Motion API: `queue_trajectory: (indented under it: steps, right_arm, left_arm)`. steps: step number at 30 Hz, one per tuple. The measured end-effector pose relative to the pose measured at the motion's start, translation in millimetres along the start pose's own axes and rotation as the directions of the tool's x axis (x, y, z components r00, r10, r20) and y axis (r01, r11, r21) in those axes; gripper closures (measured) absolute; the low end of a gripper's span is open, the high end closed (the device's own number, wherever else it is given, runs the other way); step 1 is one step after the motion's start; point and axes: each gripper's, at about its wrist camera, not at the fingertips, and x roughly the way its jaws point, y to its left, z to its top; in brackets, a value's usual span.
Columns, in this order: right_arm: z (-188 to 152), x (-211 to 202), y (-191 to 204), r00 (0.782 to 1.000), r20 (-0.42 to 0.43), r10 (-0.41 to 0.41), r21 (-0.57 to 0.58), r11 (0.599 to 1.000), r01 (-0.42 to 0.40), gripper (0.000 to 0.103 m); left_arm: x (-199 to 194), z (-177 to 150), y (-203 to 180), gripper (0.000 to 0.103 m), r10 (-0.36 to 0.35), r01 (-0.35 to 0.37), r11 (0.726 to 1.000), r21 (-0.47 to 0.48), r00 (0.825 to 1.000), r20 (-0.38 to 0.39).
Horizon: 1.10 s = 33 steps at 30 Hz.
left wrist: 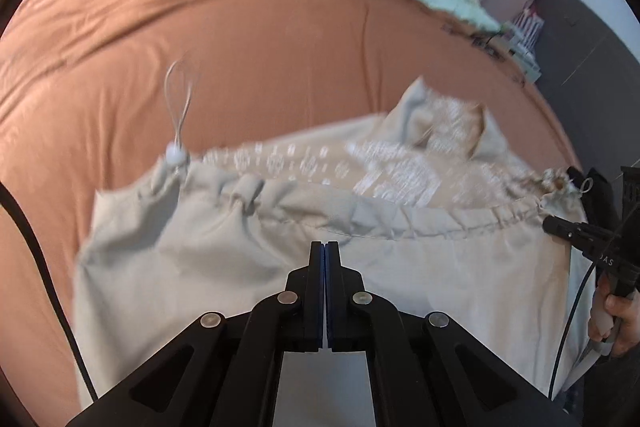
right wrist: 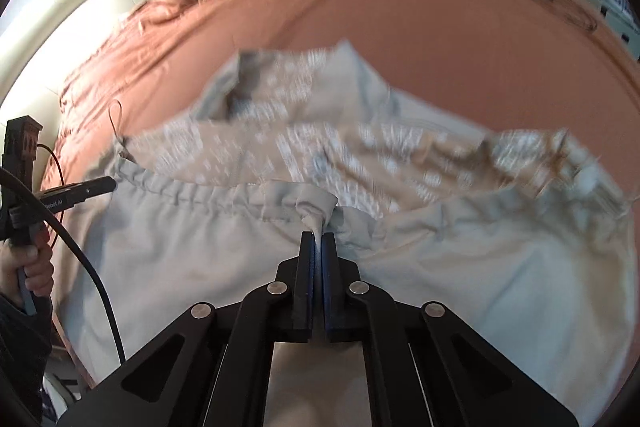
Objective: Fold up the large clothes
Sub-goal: 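Lay the hem down over the collar with both tools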
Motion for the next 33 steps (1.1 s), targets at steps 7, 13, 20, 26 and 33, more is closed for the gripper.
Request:
queue_trajectory:
  steps: [7,13,20,26,33]
  right_arm:
    - [7.9,-8.4,8.8,0.997,0.07,-0.027,-0.001,1.0,0.027,0.103]
    - [8.4,23.8,7.9,0.998,0.033,-0.054,0.026,0.998,0.053,0.103]
    - [13.2,64.5,-0.3,0.997,-0.045,-0.057,0.058,0.997,0.06,0.103]
    - [15.7,71.8,-1.4,0.997,-0.049,-0.062,0.056,0.996,0.065,0.103]
    - [21.7,60.9,5.1,0.997,0.003,-0.072,0.042,0.997,0.071,0.103]
  left_arm:
    - [-13.7,19.0,4.1,0.103,0.007,-0.004,1.0,-0.03,0.997,0.071]
    - [11.4,25.7,8.9,0.103,-0.022,0.022,0.998,-0.059,1.0,0.002]
    - [40.6,8.4,0.0,0.048,-0.006,0.003,0.999,-0.033,0.994,-0.105]
    - [64.6,8.8,-10.2,0.099,0.087,-0.083,0.996,0.033,0.989,-0.122]
    - [51.5,18.9,-16.3,0.102,0.097,-0.096,0.995,0.035,0.994,-0.056]
